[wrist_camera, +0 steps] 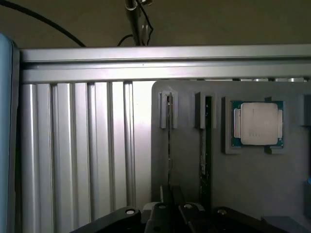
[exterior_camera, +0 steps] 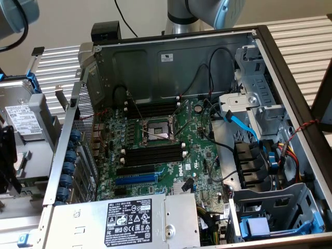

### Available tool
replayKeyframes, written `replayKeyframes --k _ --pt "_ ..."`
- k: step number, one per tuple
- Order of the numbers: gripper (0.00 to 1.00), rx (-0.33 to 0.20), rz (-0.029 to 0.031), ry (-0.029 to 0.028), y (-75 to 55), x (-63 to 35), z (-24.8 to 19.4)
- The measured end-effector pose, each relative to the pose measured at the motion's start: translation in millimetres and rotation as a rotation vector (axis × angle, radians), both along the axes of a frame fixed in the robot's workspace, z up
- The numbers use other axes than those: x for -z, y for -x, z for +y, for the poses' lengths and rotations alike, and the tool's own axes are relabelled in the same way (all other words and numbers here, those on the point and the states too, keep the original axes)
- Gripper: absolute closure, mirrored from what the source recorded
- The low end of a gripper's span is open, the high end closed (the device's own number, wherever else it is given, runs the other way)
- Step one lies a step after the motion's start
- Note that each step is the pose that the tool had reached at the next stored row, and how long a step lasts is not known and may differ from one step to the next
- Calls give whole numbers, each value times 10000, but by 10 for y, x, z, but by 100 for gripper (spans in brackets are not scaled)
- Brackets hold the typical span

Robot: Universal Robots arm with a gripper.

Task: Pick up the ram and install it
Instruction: 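Pick up the ram and move it above insertion slot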

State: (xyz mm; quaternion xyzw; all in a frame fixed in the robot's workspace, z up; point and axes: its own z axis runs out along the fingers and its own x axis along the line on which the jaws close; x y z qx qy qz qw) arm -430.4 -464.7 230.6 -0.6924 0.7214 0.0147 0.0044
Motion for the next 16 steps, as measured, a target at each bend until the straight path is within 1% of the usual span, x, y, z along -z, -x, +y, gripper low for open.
replayKeyframes --k 15,16 --pt "88 1 0 0 16 -680 0" --pt "88 1 0 0 16 -700 1"
